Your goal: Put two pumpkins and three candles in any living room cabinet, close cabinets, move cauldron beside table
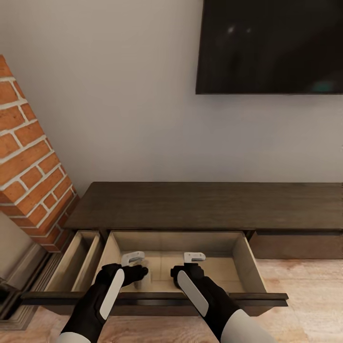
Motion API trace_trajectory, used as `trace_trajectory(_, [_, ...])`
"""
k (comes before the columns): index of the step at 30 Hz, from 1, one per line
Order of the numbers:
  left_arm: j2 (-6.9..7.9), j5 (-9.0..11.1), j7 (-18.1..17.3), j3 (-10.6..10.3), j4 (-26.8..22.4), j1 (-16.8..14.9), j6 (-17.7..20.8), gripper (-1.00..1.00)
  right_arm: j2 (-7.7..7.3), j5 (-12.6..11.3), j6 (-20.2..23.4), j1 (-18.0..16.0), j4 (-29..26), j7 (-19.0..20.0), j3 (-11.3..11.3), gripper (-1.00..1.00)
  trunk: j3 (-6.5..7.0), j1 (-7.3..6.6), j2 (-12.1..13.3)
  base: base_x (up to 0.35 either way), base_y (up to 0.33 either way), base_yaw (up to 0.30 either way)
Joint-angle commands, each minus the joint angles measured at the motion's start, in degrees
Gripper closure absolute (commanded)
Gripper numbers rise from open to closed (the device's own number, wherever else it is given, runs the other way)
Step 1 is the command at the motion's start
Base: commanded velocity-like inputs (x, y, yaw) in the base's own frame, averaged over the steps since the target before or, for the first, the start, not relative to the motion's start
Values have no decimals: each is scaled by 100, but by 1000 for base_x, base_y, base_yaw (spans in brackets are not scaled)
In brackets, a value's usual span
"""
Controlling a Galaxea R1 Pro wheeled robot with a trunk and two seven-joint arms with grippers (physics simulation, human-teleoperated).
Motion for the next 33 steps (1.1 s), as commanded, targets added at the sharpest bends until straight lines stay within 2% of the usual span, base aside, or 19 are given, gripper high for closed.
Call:
trace_trajectory(1, [-2, -1, 0, 2, -11, 0, -1, -100, 0, 0, 0, 0, 0, 0, 0, -100, 0, 0, 0, -104, -14, 0])
trace_trajectory(3, [1, 1, 0, 5, -23, 0, -2, -100, 0, 0, 0, 0, 0, 0, 1, -100, 0, 0, 0, -55, -7, 0])
trace_trajectory(23, [-6, 9, 1, 6, -91, 0, 92, -100, 0, -9, 0, 0, -2, 36, 0, -100, 359, -439, 802, -4, -1, 0])
trace_trajectory(33, [-6, 15, 1, 6, -103, 0, 122, -100, 0, 0, 7, 0, -58, 601, 4, -100, 539, -659, 1203, -64, 0, 0])
